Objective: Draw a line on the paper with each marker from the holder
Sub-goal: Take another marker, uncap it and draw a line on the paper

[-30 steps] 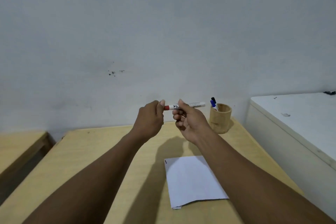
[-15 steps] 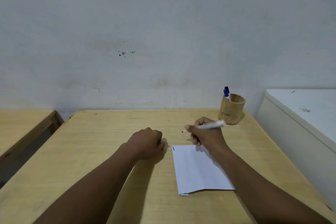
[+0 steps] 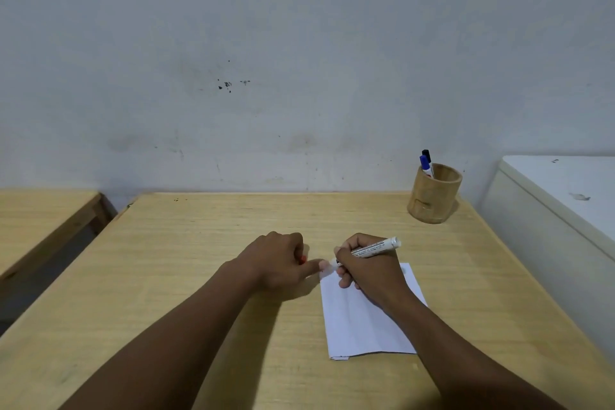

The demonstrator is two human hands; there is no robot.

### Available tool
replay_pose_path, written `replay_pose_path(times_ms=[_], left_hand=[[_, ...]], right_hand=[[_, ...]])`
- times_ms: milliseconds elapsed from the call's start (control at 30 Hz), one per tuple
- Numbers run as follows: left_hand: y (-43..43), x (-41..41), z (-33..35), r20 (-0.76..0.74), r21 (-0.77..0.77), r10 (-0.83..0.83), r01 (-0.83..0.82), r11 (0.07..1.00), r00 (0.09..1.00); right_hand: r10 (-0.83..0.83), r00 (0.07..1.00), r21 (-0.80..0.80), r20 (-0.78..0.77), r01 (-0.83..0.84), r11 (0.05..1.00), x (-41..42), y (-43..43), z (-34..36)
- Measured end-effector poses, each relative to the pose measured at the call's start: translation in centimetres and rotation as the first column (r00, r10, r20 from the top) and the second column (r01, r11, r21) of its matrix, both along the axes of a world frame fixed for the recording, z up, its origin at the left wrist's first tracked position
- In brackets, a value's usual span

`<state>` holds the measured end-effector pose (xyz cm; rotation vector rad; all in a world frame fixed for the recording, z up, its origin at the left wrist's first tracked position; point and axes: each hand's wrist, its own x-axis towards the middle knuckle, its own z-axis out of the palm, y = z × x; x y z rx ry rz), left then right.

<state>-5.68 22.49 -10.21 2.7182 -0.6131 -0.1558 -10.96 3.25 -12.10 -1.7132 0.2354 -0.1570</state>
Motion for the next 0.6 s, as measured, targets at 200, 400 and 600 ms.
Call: replay_pose_path(times_ms=[200,400,600], left_hand=[[-0.4,-0.5,0.7,-0.076,0.036,-0.007,0.01,0.999,0.997],[-0.7,-0.3,0.9,-0.117,0.051,0.033,-0.027,0.998,0.993],[-0.1,0.2,1.5,-0.18,-0.026,0.064,-0.069,0.997,0.982]], right_hand=[[0.028,0.999,-0.048,0.027,-0.027,0.998,-0.1,0.1,-0.2],[0.065,0.997,-0.001,0.029,-0.065,0.998,-0.2,0.1,-0.1],[-0.088,0.993,0.289,-0.081,0.108,0.951,0.6,-1.0,1.7]])
